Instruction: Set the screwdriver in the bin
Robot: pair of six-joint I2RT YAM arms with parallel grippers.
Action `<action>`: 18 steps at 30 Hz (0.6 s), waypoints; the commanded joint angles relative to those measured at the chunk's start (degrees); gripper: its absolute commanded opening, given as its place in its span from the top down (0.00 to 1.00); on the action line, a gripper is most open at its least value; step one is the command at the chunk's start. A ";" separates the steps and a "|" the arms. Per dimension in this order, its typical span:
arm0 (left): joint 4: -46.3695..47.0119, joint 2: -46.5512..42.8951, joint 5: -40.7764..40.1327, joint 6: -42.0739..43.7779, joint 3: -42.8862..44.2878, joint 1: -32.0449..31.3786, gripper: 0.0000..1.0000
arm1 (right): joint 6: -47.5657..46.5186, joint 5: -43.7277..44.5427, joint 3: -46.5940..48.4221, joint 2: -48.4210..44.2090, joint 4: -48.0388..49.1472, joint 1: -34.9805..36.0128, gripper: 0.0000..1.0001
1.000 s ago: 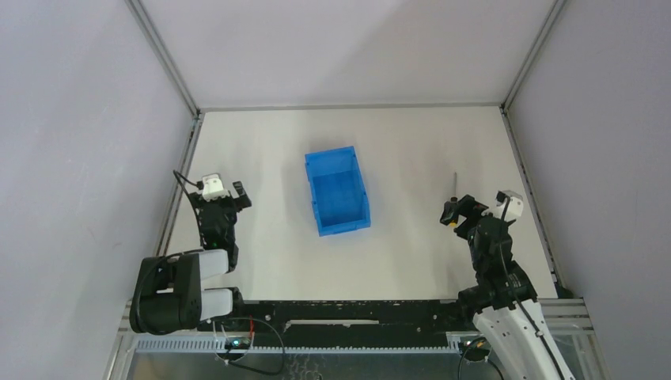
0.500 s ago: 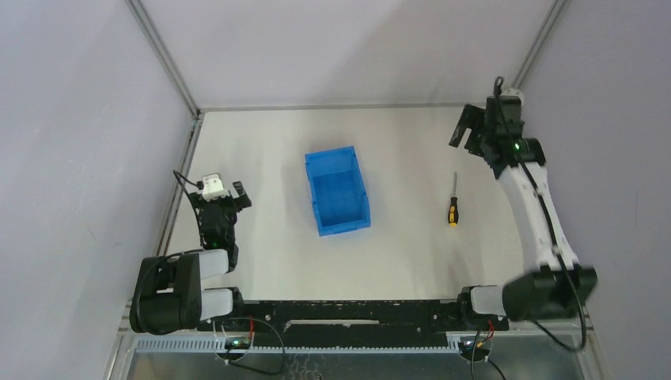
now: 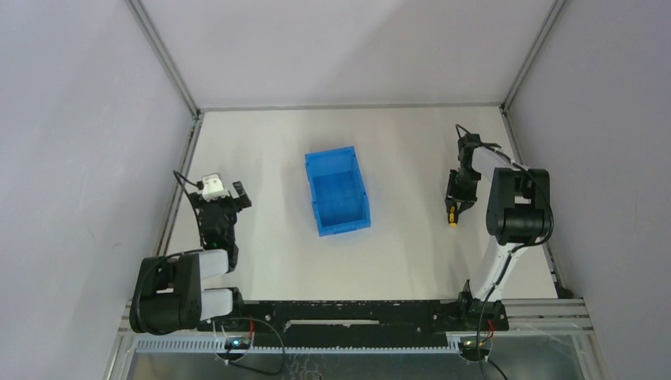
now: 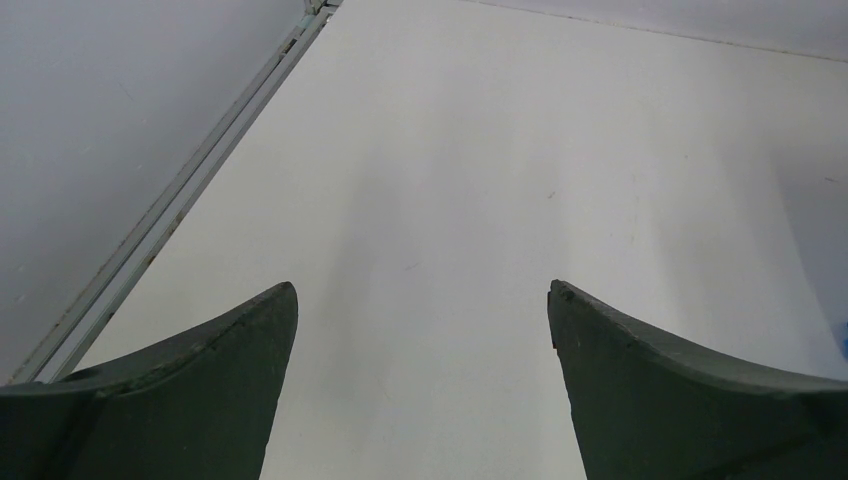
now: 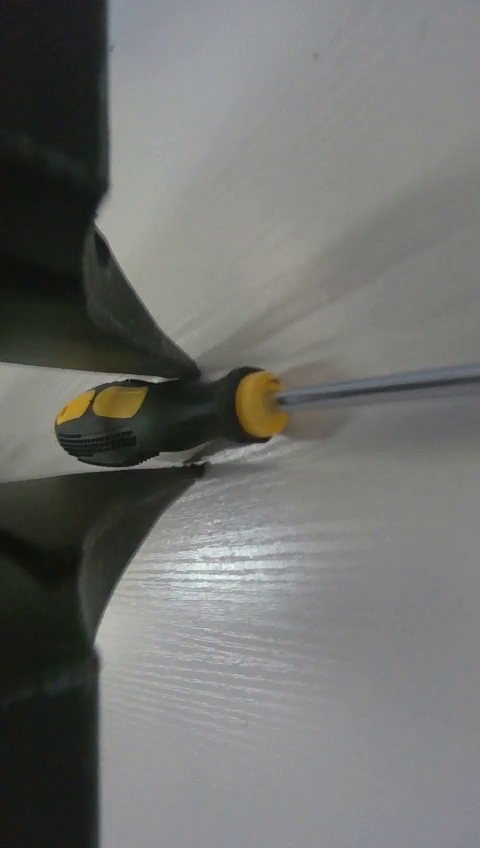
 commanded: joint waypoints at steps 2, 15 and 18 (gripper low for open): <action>1.62 -0.55 -0.45 0.92 2.07 -0.32 0.00 | -1.80 0.03 0.54 2.00 3.64 -0.19 0.73; 1.62 -0.47 -0.45 0.94 2.04 -0.32 0.00 | -3.05 5.10 23.86 -4.69 -21.83 0.66 1.00; 1.62 -0.51 -0.48 0.93 2.04 -0.28 0.00 | -2.17 5.86 30.94 -5.27 -26.35 1.69 1.00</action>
